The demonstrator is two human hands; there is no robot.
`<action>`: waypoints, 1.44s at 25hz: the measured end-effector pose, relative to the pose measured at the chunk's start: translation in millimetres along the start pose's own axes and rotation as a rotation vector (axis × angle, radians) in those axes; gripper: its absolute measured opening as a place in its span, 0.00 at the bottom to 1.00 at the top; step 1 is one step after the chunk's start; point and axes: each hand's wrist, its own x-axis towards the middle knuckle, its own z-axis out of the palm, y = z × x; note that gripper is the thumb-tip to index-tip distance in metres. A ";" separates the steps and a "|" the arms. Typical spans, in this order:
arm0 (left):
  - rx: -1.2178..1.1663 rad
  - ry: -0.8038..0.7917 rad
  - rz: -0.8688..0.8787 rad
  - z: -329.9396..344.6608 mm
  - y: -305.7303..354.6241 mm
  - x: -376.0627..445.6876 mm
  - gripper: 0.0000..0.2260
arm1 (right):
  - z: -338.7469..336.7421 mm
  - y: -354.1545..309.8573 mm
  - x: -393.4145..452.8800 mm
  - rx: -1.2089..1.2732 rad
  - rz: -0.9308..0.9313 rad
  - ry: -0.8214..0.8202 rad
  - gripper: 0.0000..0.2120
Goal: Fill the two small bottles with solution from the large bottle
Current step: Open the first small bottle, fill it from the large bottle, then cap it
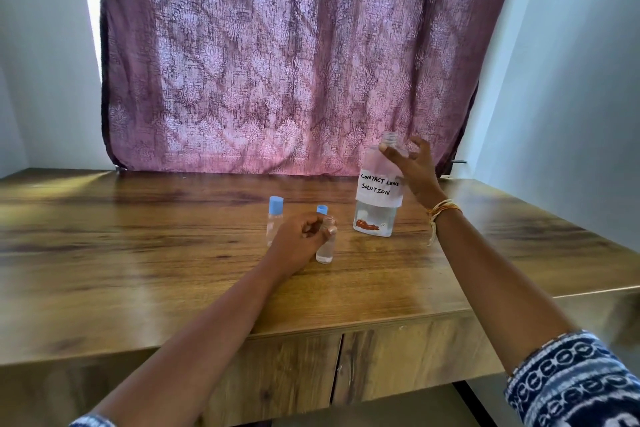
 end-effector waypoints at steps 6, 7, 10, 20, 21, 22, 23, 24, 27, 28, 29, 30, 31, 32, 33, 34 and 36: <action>0.030 -0.018 -0.016 -5.8 0.0 -0.7 0.10 | 27.0 -6.5 -52.0 -0.300 -0.610 0.389 0.06; 0.041 -0.016 -0.019 -5.7 -0.2 -0.9 0.10 | 38.0 -3.6 -61.6 -0.309 -0.672 0.241 0.04; 0.072 -0.011 -0.007 -5.5 -0.1 -0.2 0.07 | 67.4 14.5 -73.0 -0.461 -0.618 -0.202 0.08; 0.090 -0.060 -0.047 -6.1 -4.7 3.6 0.09 | 113.8 47.7 -32.5 -0.892 -0.255 -0.710 0.21; 0.093 -0.065 -0.048 -6.4 -4.8 4.2 0.10 | 115.4 47.3 -31.8 -0.912 -0.251 -0.710 0.19; 0.100 -0.069 -0.049 -6.5 -4.5 4.2 0.10 | 115.9 47.7 -32.1 -0.915 -0.255 -0.697 0.16; 0.101 -0.071 -0.051 -6.3 -3.7 3.8 0.10 | 114.6 48.5 -33.5 -0.899 -0.265 -0.674 0.13; 0.098 -0.072 -0.053 -6.2 -3.1 3.3 0.11 | 110.9 48.5 -36.9 -0.868 -0.272 -0.641 0.10; 0.081 -0.085 -0.052 -6.6 -1.1 1.2 0.09 | 94.1 49.1 -52.3 -0.651 -0.233 -0.528 0.07; 0.071 -0.089 -0.054 -7.1 -0.8 1.0 0.09 | 88.5 49.5 -58.8 -0.549 -0.198 -0.493 0.09; 0.047 -0.092 -0.064 -7.5 -0.2 0.8 0.09 | 82.9 49.4 -66.0 -0.458 -0.164 -0.457 0.12; 0.015 -0.092 -0.078 -7.7 0.2 0.7 0.09 | 78.4 49.7 -72.6 -0.383 -0.135 -0.416 0.15; -0.018 -0.091 -0.094 -7.9 -0.1 1.3 0.09 | 75.8 49.7 -77.6 -0.319 -0.119 -0.378 0.17; -0.035 -0.090 -0.105 -7.8 -0.5 1.5 0.09 | 74.3 49.3 -82.1 -0.242 -0.104 -0.352 0.17; -0.040 -0.091 -0.110 -7.4 -0.3 1.6 0.08 | 73.2 46.8 -87.3 -0.142 -0.084 -0.327 0.16; -0.033 -0.093 -0.112 -6.8 -0.4 1.7 0.08 | 72.6 42.7 -93.2 -0.025 -0.059 -0.302 0.13; -0.022 -0.087 -0.119 -6.3 -0.8 2.0 0.08 | 70.7 33.0 -100.9 0.143 -0.061 -0.216 0.10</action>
